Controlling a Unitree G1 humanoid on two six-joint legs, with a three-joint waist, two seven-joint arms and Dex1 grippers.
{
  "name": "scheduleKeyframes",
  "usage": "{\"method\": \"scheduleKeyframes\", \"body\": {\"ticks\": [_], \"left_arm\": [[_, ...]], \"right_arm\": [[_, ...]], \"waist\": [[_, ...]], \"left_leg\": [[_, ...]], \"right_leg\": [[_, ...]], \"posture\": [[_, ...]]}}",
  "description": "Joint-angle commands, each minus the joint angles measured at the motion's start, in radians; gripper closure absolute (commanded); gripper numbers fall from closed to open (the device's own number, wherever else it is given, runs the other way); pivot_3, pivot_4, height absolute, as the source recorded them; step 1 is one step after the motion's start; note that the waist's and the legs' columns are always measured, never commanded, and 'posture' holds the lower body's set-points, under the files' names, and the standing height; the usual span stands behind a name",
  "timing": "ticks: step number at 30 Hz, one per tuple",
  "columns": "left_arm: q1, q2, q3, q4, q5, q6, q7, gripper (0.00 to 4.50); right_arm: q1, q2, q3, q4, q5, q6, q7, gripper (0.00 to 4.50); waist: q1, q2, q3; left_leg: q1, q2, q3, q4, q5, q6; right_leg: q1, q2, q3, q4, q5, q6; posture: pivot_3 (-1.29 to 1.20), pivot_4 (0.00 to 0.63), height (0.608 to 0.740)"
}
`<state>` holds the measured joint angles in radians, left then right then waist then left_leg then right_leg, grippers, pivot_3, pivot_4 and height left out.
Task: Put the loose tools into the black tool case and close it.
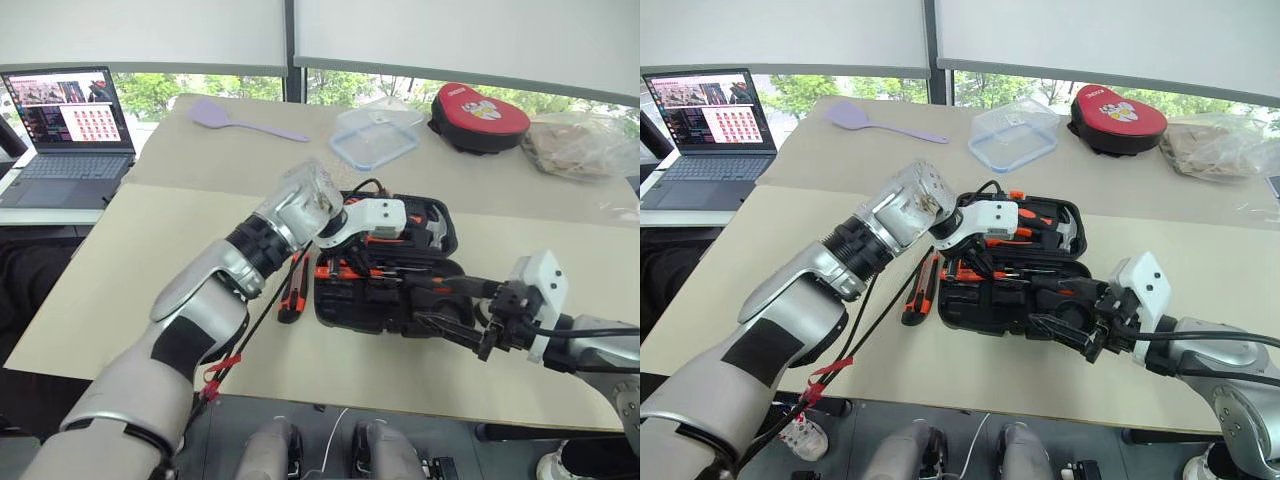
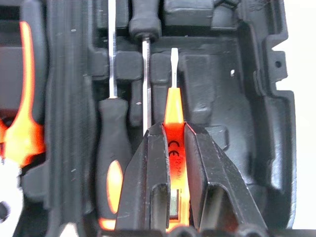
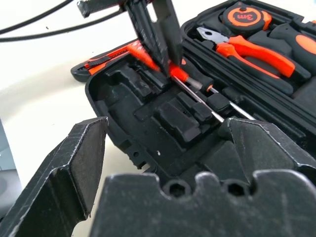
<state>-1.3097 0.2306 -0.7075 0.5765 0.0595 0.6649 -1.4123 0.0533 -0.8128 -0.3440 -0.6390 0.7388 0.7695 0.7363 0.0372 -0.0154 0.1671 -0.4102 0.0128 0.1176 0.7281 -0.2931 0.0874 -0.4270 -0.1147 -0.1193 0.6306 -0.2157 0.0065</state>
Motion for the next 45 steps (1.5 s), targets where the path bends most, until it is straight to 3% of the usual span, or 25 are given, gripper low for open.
{"method": "scheduleKeyframes", "body": {"ticks": [1, 23, 38, 40, 43, 45], "left_arm": [[0.020, -0.006, -0.005, -0.059, 0.016, 0.021, -0.012, 4.41], [0.018, -0.140, 0.035, 0.174, 0.123, -0.092, 0.106, 4.41], [0.011, -0.158, 0.076, 0.226, 0.154, -0.131, 0.142, 4.41], [0.005, -0.135, 0.092, 0.180, 0.140, -0.117, 0.111, 3.43], [-0.004, -0.069, 0.135, 0.031, 0.089, -0.085, 0.024, 2.38], [-0.006, -0.029, 0.162, -0.049, 0.060, -0.063, -0.010, 2.12]], "right_arm": [[-0.011, 0.003, -0.032, -0.023, 0.018, -0.019, -0.012, 0.00], [-0.033, 0.027, -0.006, -0.024, 0.029, -0.018, -0.049, 0.00], [-0.066, 0.036, 0.019, -0.007, 0.035, -0.017, -0.058, 0.00], [-0.067, 0.038, 0.022, -0.008, 0.036, -0.016, -0.057, 0.00], [-0.062, 0.038, 0.023, -0.009, 0.044, -0.012, -0.053, 0.00], [-0.058, 0.038, 0.023, -0.006, 0.047, -0.012, -0.052, 0.00]], "waist": [[0.000, 0.000, 0.000], [0.005, 0.000, 0.000], [0.006, 0.000, -0.001], [0.005, 0.000, -0.001], [-0.001, 0.000, -0.001], [-0.005, 0.000, -0.001]], "left_leg": [[0.000, 0.000, 0.000, 0.000, 0.000, 0.000], [0.001, 0.000, -0.001, 0.002, -0.002, 0.003], [0.000, 0.000, -0.002, 0.008, -0.005, 0.008], [0.000, 0.000, -0.002, 0.009, -0.005, 0.009], [-0.004, 0.000, -0.001, 0.009, -0.005, 0.009], [-0.005, 0.000, -0.001, 0.009, -0.004, 0.007]], "right_leg": [[0.000, 0.000, 0.000, 0.000, 0.000, 0.000], [0.002, -0.001, 0.000, 0.000, 0.000, 0.001], [0.004, -0.004, 0.000, 0.001, 0.002, 0.003], [0.004, -0.005, 0.000, 0.001, 0.003, 0.004], [0.001, -0.005, 0.000, 0.002, 0.003, 0.004], [-0.002, -0.004, 0.001, 0.002, 0.003, 0.004]], "posture": [[0.00, 0.150, 0.731], [0.00, 0.150, 0.731], [0.00, 0.150, 0.731], [0.00, 0.150, 0.731], [0.00, 0.150, 0.731], [0.00, 0.150, 0.731]]}}
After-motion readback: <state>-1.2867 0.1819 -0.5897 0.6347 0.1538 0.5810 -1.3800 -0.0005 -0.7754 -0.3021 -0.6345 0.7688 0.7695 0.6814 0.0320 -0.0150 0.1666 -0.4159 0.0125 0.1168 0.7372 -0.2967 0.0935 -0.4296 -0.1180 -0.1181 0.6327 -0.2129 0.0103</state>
